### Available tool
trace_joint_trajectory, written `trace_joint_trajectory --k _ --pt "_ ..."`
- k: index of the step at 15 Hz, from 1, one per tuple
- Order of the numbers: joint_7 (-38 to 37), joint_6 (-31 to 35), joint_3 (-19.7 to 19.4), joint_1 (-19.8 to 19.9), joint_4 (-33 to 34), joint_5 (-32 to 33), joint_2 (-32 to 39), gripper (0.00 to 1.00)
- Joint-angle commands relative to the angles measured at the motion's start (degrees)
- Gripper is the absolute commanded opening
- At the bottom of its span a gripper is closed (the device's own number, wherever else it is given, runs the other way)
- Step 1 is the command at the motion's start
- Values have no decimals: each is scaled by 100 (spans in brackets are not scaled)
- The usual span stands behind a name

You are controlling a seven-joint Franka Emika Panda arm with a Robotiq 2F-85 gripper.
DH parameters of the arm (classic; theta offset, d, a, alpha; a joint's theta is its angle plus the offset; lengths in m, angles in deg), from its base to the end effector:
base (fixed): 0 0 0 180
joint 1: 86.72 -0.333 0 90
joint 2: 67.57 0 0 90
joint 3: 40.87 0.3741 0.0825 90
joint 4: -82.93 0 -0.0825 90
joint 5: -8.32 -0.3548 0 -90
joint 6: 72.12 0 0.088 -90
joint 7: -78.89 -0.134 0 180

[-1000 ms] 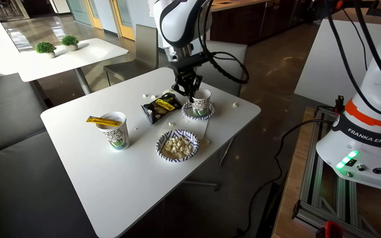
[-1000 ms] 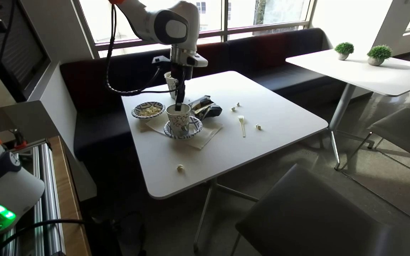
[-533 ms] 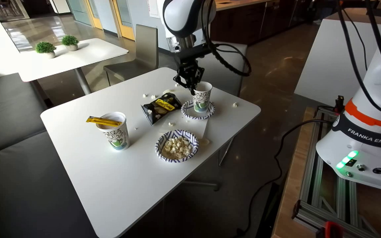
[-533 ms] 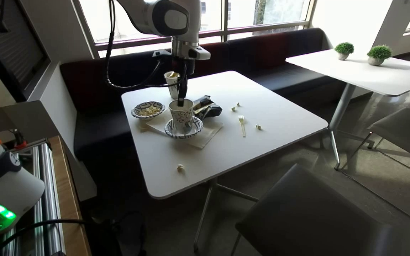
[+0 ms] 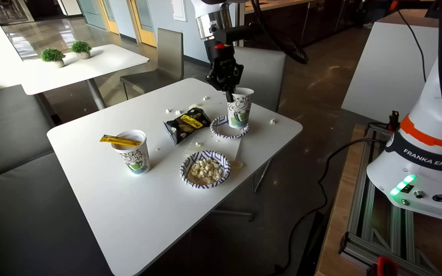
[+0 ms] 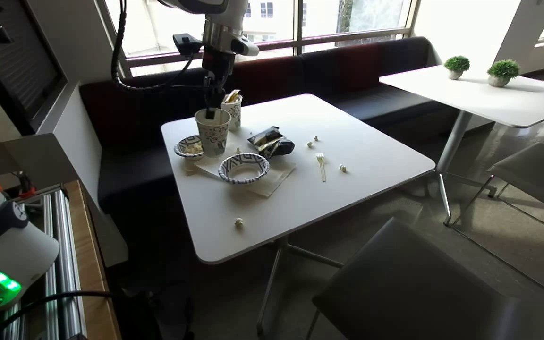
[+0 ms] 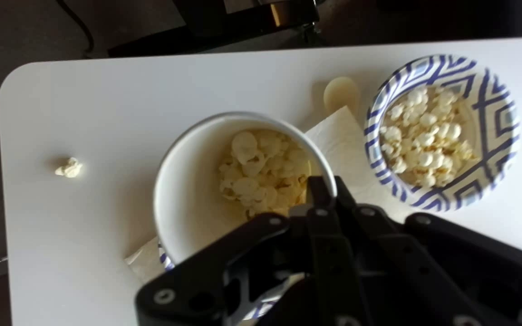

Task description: Pick up the paper cup to the right and pour all the popcorn from the cup into the white paper bowl on the left

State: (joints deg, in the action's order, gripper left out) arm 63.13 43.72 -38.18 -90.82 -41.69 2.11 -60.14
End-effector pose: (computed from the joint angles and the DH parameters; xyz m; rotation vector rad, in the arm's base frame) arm 0.4918 0.0671 0.3642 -3.0506 0.3327 0.4576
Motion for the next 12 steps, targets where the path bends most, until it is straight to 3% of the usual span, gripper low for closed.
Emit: trace_joint_trajectory --k 1,6,12 --pt "754 -298 243 -104 -402 -426 -561 1" --pt "1711 -381 580 -369 -466 -1136 -707 1" --pt "3028 -434 693 -437 -178 -2219 -276 1"
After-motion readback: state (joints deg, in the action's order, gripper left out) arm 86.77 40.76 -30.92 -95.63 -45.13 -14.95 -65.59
